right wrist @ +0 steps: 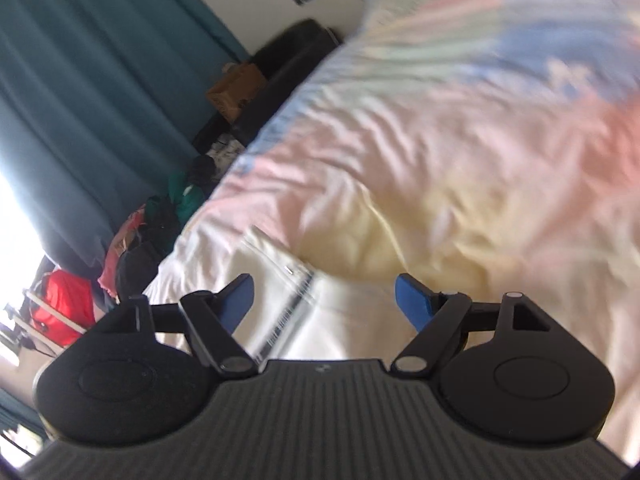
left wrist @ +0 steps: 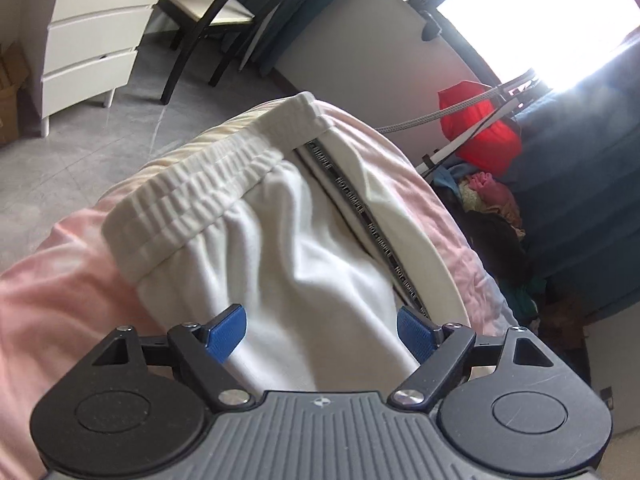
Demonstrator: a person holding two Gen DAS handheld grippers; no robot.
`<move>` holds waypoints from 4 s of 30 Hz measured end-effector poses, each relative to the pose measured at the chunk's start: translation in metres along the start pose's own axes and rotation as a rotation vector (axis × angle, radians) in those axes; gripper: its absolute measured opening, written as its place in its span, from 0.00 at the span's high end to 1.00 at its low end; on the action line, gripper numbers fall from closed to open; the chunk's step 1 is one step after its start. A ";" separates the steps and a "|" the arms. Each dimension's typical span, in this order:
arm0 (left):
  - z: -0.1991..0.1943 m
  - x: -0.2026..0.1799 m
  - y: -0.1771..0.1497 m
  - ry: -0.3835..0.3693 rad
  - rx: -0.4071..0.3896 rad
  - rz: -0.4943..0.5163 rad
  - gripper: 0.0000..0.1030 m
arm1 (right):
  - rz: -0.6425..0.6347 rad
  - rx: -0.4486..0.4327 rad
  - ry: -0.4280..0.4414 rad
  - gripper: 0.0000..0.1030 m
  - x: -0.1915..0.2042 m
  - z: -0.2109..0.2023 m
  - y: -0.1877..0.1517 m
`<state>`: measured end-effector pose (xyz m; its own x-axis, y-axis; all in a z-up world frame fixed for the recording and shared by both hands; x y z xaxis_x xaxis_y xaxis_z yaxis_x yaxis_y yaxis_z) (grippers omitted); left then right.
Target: Fold clothes
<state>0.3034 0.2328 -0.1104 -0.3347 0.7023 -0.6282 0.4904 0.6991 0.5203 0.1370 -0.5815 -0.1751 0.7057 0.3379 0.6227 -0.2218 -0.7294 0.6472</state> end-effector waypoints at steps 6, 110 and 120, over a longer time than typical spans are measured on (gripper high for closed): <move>-0.008 0.052 -0.019 0.072 0.056 -0.217 0.20 | 0.148 0.174 0.009 0.21 -0.035 0.003 -0.057; -0.155 -0.067 -0.287 0.011 -0.116 0.903 0.18 | -1.048 -0.318 0.760 0.88 0.111 -0.293 -0.192; -0.228 -0.076 -0.224 -0.091 -0.360 0.794 0.10 | -1.650 -0.167 1.006 0.89 0.089 -0.348 -0.381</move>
<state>0.0351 0.0536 -0.0473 0.0709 0.9967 -0.0389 0.2624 0.0190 0.9648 0.0500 -0.0669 -0.2132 -0.3162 0.7333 -0.6019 0.0583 0.6483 0.7591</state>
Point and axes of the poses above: each gripper's, at about its wrist camera, not at the fingertips, and z roughly the way its jaws point, x to its left, y to its top, the point moved 6 cm from there along z, roughly the way its jaws point, and after that the axes turned 11 degrees about -x, right-handed, at the moved point
